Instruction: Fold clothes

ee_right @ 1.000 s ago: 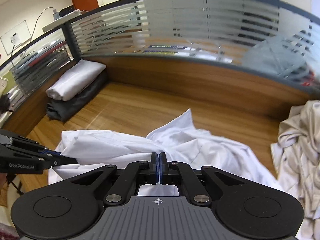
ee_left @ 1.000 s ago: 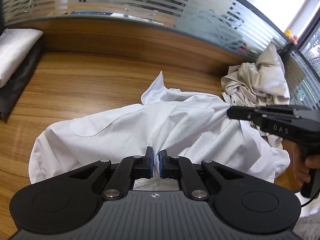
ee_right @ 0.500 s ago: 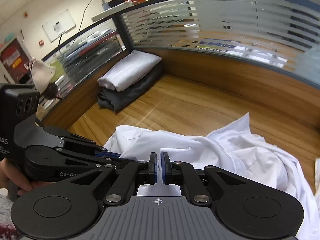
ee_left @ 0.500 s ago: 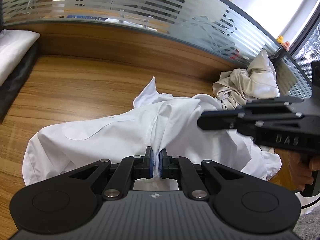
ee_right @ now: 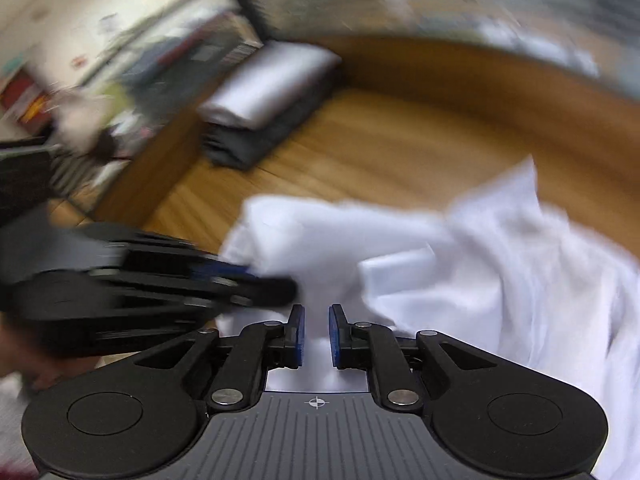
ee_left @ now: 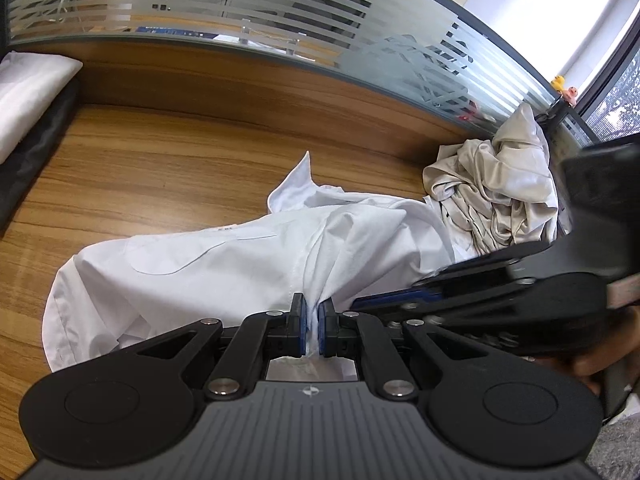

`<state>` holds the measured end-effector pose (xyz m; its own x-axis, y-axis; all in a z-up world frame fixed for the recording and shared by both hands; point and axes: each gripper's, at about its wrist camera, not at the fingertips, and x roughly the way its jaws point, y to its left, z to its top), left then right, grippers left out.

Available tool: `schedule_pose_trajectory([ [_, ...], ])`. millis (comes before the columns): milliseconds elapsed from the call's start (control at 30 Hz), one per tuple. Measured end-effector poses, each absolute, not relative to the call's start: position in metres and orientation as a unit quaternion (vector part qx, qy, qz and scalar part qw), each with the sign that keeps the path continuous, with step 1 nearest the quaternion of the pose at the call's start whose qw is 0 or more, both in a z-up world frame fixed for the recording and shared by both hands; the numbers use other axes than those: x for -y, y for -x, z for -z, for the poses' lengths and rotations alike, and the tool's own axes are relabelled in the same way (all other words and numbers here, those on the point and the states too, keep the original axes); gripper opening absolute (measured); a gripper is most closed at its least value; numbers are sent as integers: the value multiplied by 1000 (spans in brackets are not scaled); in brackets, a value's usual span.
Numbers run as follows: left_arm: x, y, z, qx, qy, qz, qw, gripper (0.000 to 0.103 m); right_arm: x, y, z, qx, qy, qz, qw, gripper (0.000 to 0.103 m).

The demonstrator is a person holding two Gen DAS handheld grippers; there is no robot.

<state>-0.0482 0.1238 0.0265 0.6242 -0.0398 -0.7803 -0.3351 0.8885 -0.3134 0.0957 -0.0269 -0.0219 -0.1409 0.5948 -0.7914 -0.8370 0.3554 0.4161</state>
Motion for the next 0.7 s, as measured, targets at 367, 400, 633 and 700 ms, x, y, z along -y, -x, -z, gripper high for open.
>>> schedule_pose_trajectory([
  [367, -127, 53, -17, -431, 230, -78, 869, 6, 22, -110, 69, -600, 2, -443, 666, 43],
  [400, -127, 53, -16, -431, 231, -78, 869, 6, 21, -112, 74, -606, -10, -433, 667, 43],
  [633, -132, 68, -17, -420, 203, -76, 881, 41, 19, -131, 103, -639, -85, -399, 652, 3],
  [700, -133, 78, -19, -411, 181, -69, 891, 69, 25, -134, 98, -635, -91, -406, 650, 3],
])
